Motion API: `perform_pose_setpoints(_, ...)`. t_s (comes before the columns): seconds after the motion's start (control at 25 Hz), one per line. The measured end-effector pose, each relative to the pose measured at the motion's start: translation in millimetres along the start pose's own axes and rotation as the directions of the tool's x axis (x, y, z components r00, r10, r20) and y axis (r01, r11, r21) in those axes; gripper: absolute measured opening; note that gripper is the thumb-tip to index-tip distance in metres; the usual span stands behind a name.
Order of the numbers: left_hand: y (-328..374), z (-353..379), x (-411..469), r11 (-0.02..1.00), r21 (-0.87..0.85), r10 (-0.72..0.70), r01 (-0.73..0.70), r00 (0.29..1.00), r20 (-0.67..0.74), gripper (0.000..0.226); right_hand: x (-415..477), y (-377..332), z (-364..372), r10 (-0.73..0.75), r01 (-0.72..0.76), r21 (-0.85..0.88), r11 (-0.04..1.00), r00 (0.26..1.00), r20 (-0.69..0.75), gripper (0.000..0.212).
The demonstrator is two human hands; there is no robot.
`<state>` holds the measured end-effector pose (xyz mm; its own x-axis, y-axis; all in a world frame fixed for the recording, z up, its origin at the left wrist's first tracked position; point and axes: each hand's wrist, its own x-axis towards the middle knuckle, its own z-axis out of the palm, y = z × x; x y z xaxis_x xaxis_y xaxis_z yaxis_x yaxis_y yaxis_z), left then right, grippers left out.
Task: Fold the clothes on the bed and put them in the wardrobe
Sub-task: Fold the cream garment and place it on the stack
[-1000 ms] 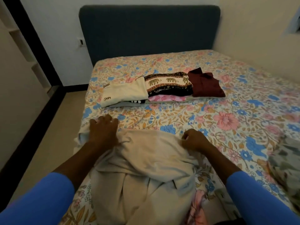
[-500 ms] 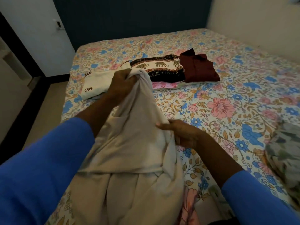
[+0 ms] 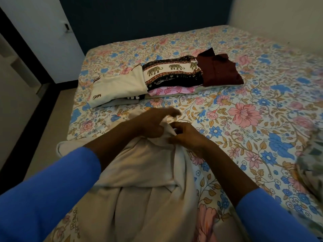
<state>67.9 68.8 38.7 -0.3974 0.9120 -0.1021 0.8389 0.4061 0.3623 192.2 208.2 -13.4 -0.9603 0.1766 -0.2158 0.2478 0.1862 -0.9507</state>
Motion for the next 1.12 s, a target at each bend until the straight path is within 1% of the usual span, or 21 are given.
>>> perform_pose_setpoints(0.04, 8, -3, 8, 1.0, 0.022, 0.01, -0.014, 0.99, 0.142, 0.056, 0, -1, -3, -0.008, 0.008, 0.033, 0.999, 1.0, 0.014, 0.037)
perform_pose_setpoints(0.08, 14, -9, 14, 0.997, 0.074, -0.006, -0.01, 0.976, 0.219, 0.043, -3, -6, -6, 0.002, -0.004, 0.077, 0.997, 1.0, 0.02, 0.03)
perform_pose_setpoints(0.12, 15, -16, 17, 0.992, 0.127, -0.032, 0.002, 0.97, 0.239, 0.038, -5, -10, -8, 0.02, -0.022, 0.114, 0.993, 1.0, 0.017, 0.027)
perform_pose_setpoints(0.16, 15, -25, 15, 0.986, 0.169, -0.055, 0.018, 0.975, 0.214, 0.038, -6, -13, -11, 0.027, -0.028, 0.127, 0.991, 1.0, 0.009, 0.027)
perform_pose_setpoints(0.24, 16, -48, 1, 0.983, 0.182, -0.061, 0.04, 0.991, 0.115, 0.036, -8, -23, -13, -0.004, 0.006, 0.074, 0.997, 1.0, -0.021, 0.027)
perform_pose_setpoints(0.28, 18, -60, -9, 0.987, 0.156, -0.058, 0.047, 0.996, 0.067, 0.033, -10, -30, -12, -0.046, 0.046, 0.01, 0.999, 0.998, -0.031, 0.025)
perform_pose_setpoints(0.36, 18, -82, -34, 0.99, 0.102, -0.102, 0.102, 0.995, -0.003, 0.028, -17, -46, -4, -0.127, 0.124, -0.117, 0.985, 0.992, -0.02, 0.022)
perform_pose_setpoints(0.4, 18, -93, -48, 0.983, 0.127, -0.126, 0.133, 0.99, -0.061, 0.027, -22, -55, 1, -0.15, 0.147, -0.16, 0.976, 0.989, -0.007, 0.022)
perform_pose_setpoints(0.44, 16, -102, -60, 0.971, 0.17, -0.142, 0.168, 0.977, -0.157, 0.025, -27, -65, 7, -0.169, 0.165, -0.212, 0.963, 0.986, -0.002, 0.024)
perform_pose_setpoints(0.48, 12, -112, -73, 0.958, 0.201, -0.144, 0.205, 0.948, -0.283, 0.024, -32, -73, 13, -0.196, 0.181, -0.296, 0.938, 0.98, -0.022, 0.027)
perform_pose_setpoints(0.52, 7, -119, -84, 0.948, 0.203, -0.143, 0.245, 0.899, -0.413, 0.024, -34, -80, 18, -0.235, 0.192, -0.402, 0.895, 0.97, -0.061, 0.03)
perform_pose_setpoints(0.6, -2, -131, -100, 0.939, 0.152, -0.147, 0.307, 0.761, -0.631, 0.027, -34, -92, 22, -0.351, 0.165, -0.628, 0.761, 0.919, -0.183, 0.032)
perform_pose_setpoints(0.68, -18, -139, -97, 0.924, 0.099, -0.169, 0.37, 0.626, -0.761, 0.031, -19, -102, 17, -0.497, 0.131, -0.757, 0.64, 0.823, -0.277, 0.031)
perform_pose_setpoints(0.76, -45, -145, -78, 0.912, 0.059, -0.18, 0.405, 0.527, -0.831, 0.032, 11, -117, 9, -0.632, 0.17, -0.811, 0.56, 0.721, -0.286, 0.033)
perform_pose_setpoints(0.8, -63, -154, -63, 0.914, 0.029, -0.19, 0.405, 0.489, -0.851, 0.032, 36, -130, 4, -0.678, 0.203, -0.82, 0.535, 0.683, -0.273, 0.034)
perform_pose_setpoints(0.88, -100, -181, -31, 0.927, -0.022, -0.208, 0.374, 0.466, -0.86, 0.033, 86, -159, -10, -0.703, 0.227, -0.821, 0.523, 0.66, -0.265, 0.03)
perform_pose_setpoints(0.92, -117, -196, -19, 0.937, -0.035, -0.207, 0.348, 0.471, -0.857, 0.032, 109, -173, -19, -0.689, 0.2, -0.836, 0.511, 0.677, -0.259, 0.025)
perform_pose_setpoints(1.0, -147, -234, 1, 0.957, -0.011, -0.151, 0.291, 0.463, -0.873, 0.028, 150, -203, -38, -0.656, 0.061, -0.896, 0.439, 0.704, -0.274, 0.016)
perform_pose_setpoints(1.04, -158, -252, 6, 0.967, -0.007, -0.124, 0.254, 0.449, -0.885, 0.026, 163, -215, -49, -0.637, -0.024, -0.914, 0.405, 0.71, -0.301, 0.013)
perform_pose_setpoints(1.08, -167, -274, 10, 0.979, -0.022, -0.113, 0.203, 0.451, -0.885, 0.024, 167, -234, -57, -0.62, -0.099, -0.912, 0.397, 0.704, -0.346, 0.011)
perform_pose_setpoints(1.12, -171, -292, 7, 0.985, -0.041, -0.12, 0.17, 0.488, -0.864, 0.023, 164, -249, -63, -0.609, -0.156, -0.902, 0.403, 0.69, -0.391, 0.01)
